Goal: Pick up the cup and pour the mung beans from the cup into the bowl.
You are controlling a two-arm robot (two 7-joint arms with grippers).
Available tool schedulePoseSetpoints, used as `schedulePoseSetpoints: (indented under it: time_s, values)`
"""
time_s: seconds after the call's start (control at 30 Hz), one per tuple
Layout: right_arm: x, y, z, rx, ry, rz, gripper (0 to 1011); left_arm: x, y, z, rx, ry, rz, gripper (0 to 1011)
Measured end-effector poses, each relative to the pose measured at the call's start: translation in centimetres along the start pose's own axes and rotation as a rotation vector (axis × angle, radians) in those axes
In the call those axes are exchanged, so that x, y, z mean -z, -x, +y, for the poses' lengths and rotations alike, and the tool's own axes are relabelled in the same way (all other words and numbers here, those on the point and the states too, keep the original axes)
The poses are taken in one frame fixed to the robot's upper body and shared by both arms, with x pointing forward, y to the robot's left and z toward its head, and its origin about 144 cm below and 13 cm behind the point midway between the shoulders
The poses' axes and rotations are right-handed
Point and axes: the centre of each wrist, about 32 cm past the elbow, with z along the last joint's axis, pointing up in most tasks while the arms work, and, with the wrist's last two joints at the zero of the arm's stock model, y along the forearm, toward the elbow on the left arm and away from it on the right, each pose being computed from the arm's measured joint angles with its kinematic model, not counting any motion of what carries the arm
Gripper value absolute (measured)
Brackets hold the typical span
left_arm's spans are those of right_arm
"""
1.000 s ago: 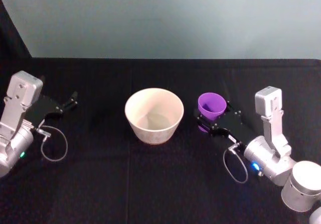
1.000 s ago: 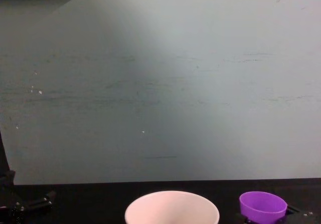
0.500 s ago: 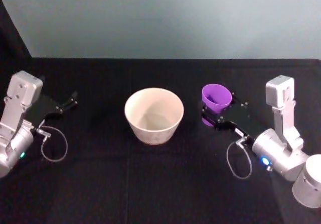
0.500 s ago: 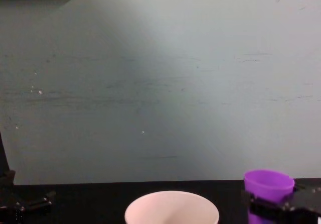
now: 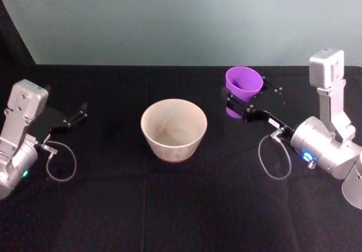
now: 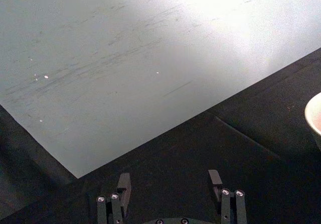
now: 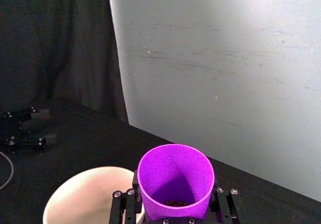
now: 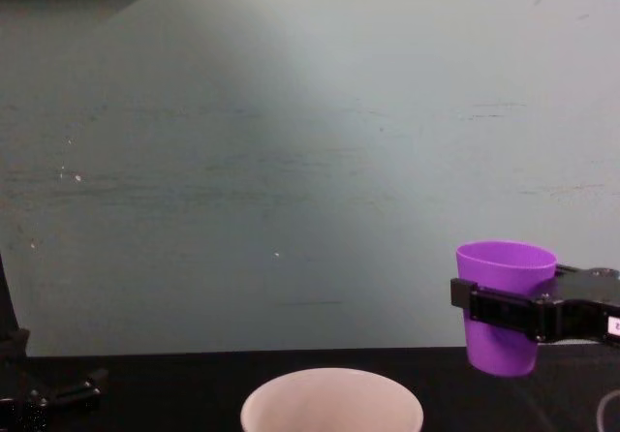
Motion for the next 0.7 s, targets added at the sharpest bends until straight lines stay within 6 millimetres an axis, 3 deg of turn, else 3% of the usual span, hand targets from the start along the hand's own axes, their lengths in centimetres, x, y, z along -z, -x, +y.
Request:
schedulePoseSetpoints:
  time_s: [0.7]
  values:
    - [0.09,0.03,0.01,0.002,0.001,0.001,730,0.0,0.0,0.0,0.0,0.0,0.0,1000]
